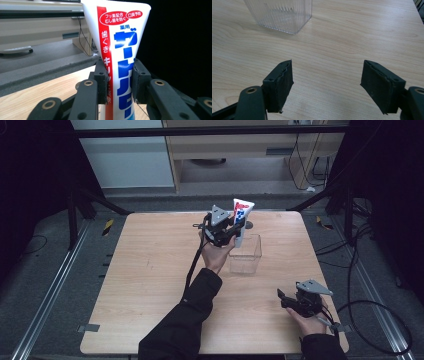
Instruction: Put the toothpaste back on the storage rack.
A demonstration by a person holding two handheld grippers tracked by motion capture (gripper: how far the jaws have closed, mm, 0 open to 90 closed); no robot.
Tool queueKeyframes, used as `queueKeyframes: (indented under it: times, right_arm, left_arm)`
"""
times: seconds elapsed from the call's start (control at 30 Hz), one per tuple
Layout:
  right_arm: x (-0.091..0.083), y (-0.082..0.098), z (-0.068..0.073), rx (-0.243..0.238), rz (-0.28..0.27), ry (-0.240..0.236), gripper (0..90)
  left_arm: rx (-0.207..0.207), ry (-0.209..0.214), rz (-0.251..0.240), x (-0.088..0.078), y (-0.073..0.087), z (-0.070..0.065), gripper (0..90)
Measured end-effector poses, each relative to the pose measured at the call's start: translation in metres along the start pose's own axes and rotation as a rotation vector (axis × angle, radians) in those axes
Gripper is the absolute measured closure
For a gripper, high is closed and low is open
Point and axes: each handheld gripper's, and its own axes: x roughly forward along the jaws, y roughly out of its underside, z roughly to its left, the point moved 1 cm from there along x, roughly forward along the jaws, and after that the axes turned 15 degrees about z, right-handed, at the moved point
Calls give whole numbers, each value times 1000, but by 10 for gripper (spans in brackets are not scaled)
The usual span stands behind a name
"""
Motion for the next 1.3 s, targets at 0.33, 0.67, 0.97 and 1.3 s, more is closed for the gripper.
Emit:
queueKeyframes:
  times: [0.33, 0.67, 0.97, 1.3]
  right_arm:
    - [0, 0, 1, -1, 3, -8, 254]
    - [0, 0, 2, -4, 4, -11, 255]
    - [2, 0, 2, -11, 4, -10, 253]
    - [2, 0, 1, -10, 6, -8, 252]
  left_arm:
    - [-3, 5, 25, 18, 16, 3, 700]
    - [-5, 15, 39, 29, 36, 5, 699]
    - [-14, 11, 58, 34, 55, 7, 697]
    - [-19, 8, 88, 41, 70, 6, 691]
